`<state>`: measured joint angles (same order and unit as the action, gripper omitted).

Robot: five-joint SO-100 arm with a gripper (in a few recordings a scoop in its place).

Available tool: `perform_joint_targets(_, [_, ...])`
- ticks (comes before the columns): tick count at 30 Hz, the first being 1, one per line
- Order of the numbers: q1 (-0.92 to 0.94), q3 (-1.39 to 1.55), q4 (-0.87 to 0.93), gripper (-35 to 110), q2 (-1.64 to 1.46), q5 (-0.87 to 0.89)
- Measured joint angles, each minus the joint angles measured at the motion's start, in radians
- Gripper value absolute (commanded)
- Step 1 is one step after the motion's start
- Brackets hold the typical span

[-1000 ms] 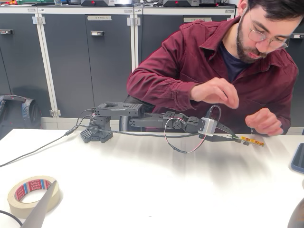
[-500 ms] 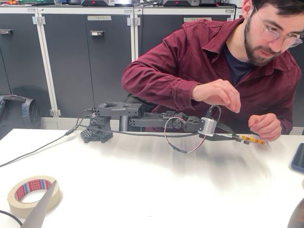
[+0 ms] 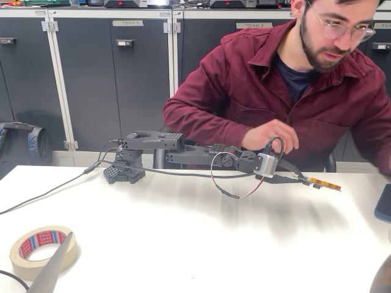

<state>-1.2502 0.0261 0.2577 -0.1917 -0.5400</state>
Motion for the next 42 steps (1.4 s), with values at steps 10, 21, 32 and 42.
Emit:
perform_joint_targets(10, [0.002, 0.006, 0.0, -5, -0.031, 0.012])
perform_joint_targets(21, [0.002, 0.006, 0.003, -5, -0.031, 0.012])
perform_joint_targets(32, [0.002, 0.006, 0.003, -5, -0.031, 0.012])
perform_joint_targets(42, [0.02, 0.006, 0.003, -5, -0.031, 0.012])
